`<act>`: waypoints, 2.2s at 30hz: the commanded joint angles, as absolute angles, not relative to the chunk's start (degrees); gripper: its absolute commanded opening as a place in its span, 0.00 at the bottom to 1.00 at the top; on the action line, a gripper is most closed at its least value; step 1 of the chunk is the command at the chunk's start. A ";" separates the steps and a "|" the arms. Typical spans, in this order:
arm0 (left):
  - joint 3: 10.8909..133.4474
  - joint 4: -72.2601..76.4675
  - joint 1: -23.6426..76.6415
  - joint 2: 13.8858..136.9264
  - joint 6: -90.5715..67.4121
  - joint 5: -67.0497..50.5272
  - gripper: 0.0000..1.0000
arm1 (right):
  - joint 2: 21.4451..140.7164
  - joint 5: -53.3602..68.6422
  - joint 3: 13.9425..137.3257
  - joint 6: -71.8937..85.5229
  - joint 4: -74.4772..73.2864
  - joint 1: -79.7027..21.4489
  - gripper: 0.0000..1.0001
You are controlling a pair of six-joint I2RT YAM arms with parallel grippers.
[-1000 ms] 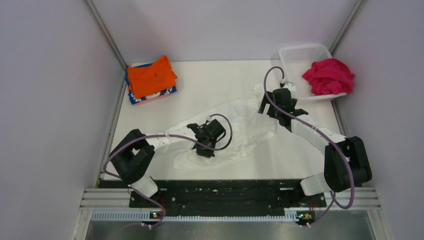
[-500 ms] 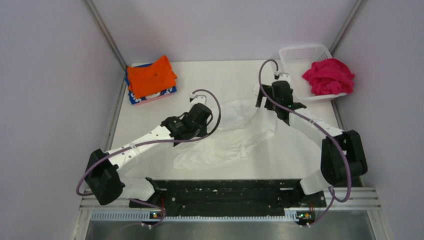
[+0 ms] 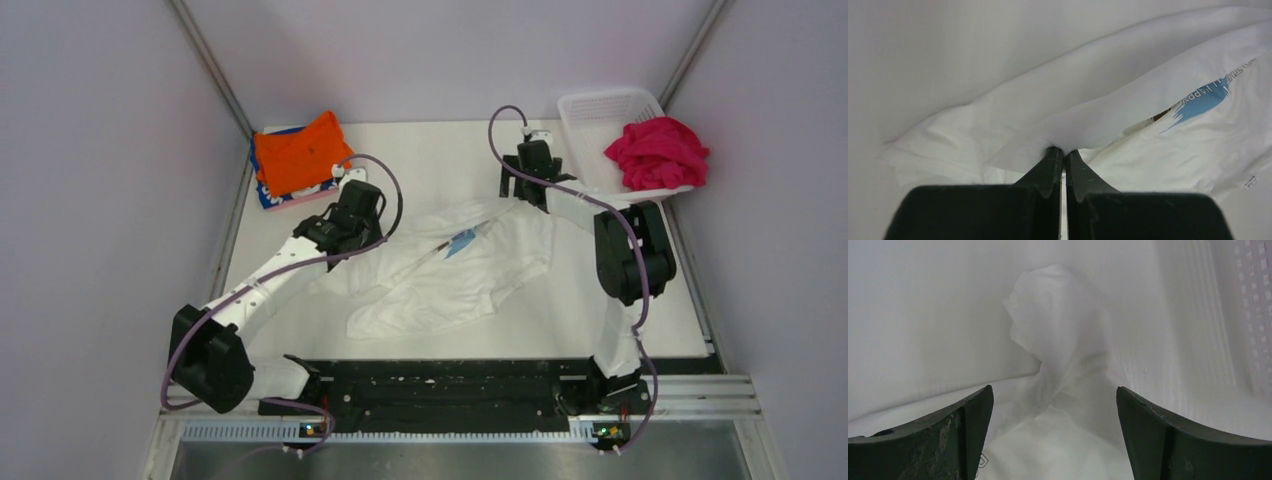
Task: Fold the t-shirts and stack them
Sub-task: Flatten out the tshirt
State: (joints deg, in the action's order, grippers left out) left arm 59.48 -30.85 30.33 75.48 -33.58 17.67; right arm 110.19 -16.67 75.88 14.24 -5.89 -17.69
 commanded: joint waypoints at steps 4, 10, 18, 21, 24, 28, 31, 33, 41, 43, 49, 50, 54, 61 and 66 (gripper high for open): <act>61.17 -27.56 26.69 74.91 -31.38 15.69 0.00 | 111.89 -19.67 76.35 18.37 -4.53 -15.18 0.89; 61.30 -26.43 24.52 76.17 -30.61 13.90 0.00 | 106.34 -9.08 66.87 20.27 8.08 -11.87 0.88; 61.50 -25.35 22.44 78.14 -30.57 12.79 0.00 | 100.70 5.56 60.27 19.33 11.89 -6.72 0.89; 61.80 -25.20 21.87 79.10 -30.67 12.17 0.00 | 99.72 10.32 58.76 19.60 13.42 -5.57 0.89; 61.96 -25.05 21.52 79.32 -30.65 11.81 0.00 | 99.94 9.13 59.08 18.48 10.86 -5.55 0.88; 61.79 -24.97 21.03 79.01 -30.65 12.04 0.00 | 100.54 3.19 58.14 17.79 8.90 -5.45 0.87; 61.76 -24.88 20.51 79.01 -30.67 11.95 0.00 | 101.63 0.92 58.12 17.13 6.87 -5.38 0.82; 61.71 -24.51 20.31 79.01 -30.74 11.80 0.00 | 102.45 1.63 58.60 16.87 5.40 -5.39 0.77; 62.64 -23.42 19.33 78.47 -31.04 11.86 0.00 | 104.87 5.78 59.89 18.52 2.43 -5.41 0.66; 62.74 -23.22 19.14 77.82 -30.94 12.02 0.00 | 105.15 6.81 59.50 19.01 2.48 -5.48 0.59; 64.20 -23.82 18.74 74.95 -29.87 15.26 0.00 | 100.95 6.13 61.53 18.74 2.31 -5.52 0.09; 64.69 -23.96 18.66 73.91 -29.74 16.45 0.00 | 98.92 5.71 62.60 18.25 1.73 -5.49 0.05; 67.52 -23.99 18.56 68.06 -28.53 21.77 0.00 | 88.86 6.20 65.90 15.74 0.71 -5.65 0.00; 71.72 -19.93 18.54 53.07 -22.67 25.35 0.00 | 69.76 13.11 70.78 13.94 -6.01 -5.95 0.00; 77.57 -19.65 18.59 43.04 -18.44 23.80 0.00 | 58.17 18.34 78.31 13.27 -12.33 -6.15 0.00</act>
State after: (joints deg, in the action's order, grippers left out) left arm 72.03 -23.46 18.85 49.65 -23.31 22.63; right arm 65.54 13.04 71.99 14.94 -7.09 -5.85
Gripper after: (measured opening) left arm 0.022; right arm 0.015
